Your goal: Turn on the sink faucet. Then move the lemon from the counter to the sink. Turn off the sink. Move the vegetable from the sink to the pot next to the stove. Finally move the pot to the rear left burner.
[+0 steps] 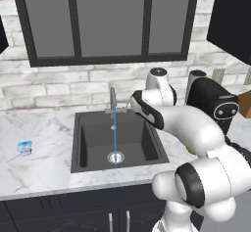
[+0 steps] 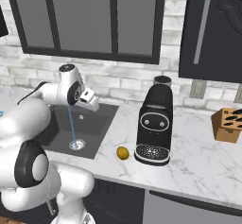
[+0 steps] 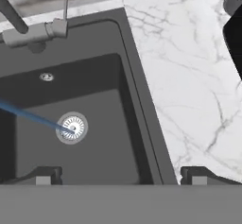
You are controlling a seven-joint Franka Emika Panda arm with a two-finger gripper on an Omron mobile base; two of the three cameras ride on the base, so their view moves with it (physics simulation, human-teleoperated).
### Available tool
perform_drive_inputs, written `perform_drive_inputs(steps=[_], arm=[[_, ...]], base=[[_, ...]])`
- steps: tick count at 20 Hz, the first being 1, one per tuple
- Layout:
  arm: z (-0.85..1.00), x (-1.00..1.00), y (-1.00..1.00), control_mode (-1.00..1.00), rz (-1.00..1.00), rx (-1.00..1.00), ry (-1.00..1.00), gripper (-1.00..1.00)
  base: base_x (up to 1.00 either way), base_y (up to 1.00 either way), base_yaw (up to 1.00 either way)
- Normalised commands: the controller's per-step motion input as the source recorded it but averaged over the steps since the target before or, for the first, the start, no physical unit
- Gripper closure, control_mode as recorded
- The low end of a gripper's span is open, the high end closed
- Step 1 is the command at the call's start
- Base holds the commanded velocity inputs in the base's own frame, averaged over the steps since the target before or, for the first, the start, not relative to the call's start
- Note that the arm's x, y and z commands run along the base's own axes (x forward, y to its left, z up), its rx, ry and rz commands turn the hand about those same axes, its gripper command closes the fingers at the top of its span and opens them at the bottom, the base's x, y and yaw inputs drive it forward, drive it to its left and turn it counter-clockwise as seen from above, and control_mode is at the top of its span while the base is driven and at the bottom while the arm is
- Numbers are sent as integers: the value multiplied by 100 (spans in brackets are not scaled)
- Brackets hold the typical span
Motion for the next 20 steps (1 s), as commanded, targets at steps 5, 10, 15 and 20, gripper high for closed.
perform_drive_inputs(steps=[5, 10, 15, 20], arm=[[-19, -4, 0, -100, 0, -10, 35, -100], [-85, -43, -2, -100, 0, -2, 12, -100], [-80, -50, -2, -100, 0, -3, 0, -100], [-12, -47, -17, -100, 0, 0, 0, -100]], base=[[0, 0, 0], [0, 0, 0], [0, 0, 0], [0, 0, 0]])
